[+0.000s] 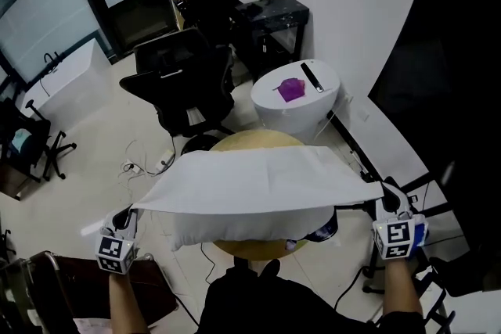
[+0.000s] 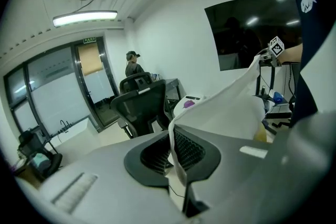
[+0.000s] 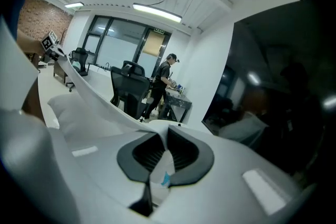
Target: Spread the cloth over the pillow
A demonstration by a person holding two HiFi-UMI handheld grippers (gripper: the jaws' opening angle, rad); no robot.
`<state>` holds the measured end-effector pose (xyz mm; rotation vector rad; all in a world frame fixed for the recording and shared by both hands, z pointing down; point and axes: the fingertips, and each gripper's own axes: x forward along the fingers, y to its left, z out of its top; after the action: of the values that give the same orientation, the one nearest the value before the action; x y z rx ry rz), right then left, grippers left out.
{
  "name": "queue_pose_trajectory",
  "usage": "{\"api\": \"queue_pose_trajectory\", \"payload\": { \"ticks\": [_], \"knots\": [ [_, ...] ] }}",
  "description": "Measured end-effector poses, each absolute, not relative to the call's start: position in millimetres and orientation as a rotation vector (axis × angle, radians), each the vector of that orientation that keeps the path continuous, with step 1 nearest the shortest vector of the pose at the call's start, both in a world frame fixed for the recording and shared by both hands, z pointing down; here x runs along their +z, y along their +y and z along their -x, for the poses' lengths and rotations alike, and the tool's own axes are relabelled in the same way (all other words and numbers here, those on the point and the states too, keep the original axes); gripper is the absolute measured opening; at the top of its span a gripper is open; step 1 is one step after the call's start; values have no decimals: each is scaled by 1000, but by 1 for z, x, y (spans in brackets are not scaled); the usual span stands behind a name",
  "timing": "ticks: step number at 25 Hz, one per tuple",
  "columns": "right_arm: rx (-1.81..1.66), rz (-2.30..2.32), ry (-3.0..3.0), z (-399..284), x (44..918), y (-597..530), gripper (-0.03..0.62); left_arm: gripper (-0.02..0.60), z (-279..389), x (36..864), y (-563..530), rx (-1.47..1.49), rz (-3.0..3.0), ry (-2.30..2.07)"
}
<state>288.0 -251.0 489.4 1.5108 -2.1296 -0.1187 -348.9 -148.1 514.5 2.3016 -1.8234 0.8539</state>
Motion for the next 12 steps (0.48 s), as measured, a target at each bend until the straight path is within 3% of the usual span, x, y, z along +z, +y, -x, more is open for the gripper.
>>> {"api": "queue_pose_trajectory", "payload": {
  "ticks": [12],
  "knots": [
    [146, -1612, -2023, -305, 564, -162, 11, 0, 342, 591, -69, 856, -2327, -1627]
  ]
}}
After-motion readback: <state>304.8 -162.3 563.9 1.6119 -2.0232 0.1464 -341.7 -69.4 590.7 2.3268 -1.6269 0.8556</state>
